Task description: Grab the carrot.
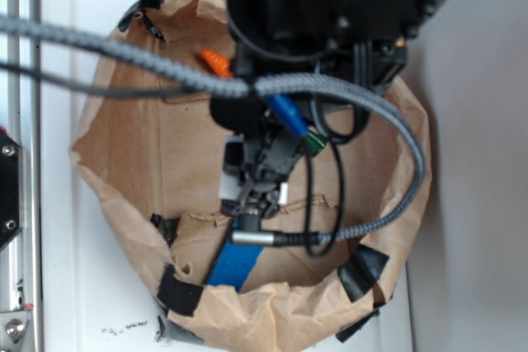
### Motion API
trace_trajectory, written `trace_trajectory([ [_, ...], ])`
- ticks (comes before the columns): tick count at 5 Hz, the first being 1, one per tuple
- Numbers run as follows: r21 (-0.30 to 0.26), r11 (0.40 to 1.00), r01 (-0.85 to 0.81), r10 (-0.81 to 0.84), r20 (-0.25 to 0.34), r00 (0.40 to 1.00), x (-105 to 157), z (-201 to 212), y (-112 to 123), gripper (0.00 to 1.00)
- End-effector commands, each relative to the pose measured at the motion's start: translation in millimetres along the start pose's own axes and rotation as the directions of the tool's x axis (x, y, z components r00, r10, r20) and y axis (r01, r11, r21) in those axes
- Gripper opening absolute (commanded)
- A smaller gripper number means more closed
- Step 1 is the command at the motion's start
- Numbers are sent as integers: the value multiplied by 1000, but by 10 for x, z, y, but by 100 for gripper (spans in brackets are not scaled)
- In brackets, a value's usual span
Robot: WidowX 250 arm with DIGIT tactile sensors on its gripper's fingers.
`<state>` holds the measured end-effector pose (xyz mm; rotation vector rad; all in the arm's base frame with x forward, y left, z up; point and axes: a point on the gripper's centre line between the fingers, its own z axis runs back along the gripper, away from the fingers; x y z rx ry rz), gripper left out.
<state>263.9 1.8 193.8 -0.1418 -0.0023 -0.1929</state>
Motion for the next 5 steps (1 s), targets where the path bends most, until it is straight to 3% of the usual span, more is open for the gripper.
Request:
trace_trajectory([
  [1,22,966,257,-257,134,957,-80,-101,45,100],
  [2,6,941,338,-334,167,928,-69,-261,183,100],
  [3,30,934,356,-356,169,919,-97,-390,260,100],
  [4,64,936,346,-352,125,928,-42,-661,318,100],
  [5,66,930,362,-368,118,923,-12,-883,346,100],
])
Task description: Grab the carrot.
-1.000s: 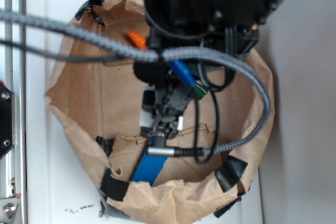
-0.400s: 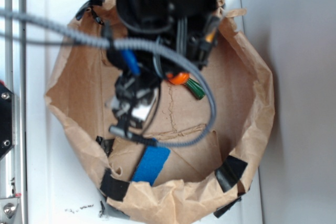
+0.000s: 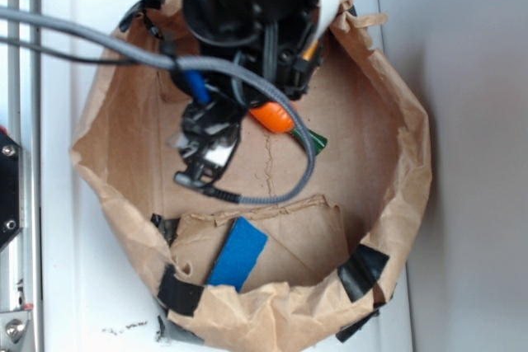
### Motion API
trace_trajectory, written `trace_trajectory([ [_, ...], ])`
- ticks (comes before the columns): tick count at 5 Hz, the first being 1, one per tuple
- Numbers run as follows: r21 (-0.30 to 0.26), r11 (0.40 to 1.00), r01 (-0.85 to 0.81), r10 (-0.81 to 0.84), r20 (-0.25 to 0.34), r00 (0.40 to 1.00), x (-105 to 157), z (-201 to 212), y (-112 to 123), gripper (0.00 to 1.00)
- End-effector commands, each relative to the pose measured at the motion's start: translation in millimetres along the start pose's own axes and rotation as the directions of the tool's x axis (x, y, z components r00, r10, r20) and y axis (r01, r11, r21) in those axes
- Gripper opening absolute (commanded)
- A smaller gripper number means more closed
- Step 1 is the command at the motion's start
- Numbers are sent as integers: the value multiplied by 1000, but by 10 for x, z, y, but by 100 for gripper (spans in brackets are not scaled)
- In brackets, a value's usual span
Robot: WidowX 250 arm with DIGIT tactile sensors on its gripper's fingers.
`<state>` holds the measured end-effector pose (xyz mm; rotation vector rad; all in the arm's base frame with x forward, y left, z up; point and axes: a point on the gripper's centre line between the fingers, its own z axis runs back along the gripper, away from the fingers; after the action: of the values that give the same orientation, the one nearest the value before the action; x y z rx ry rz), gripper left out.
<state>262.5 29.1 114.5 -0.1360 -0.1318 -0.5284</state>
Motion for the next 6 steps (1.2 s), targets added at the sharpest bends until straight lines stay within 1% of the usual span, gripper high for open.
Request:
trace_trajectory([
  [1,-4,999,50,-50,3,999,170,-325,19,100],
  [2,-35,997,75,-75,0,997,251,-543,48,100],
  [3,4,994,113,-113,-9,994,224,-758,-39,100],
  [4,52,989,138,-140,32,990,149,-898,-128,100],
  [5,74,986,150,-152,17,988,54,-1000,-200,0],
  [6,65,987,150,-151,14,988,-28,-915,-328,0],
])
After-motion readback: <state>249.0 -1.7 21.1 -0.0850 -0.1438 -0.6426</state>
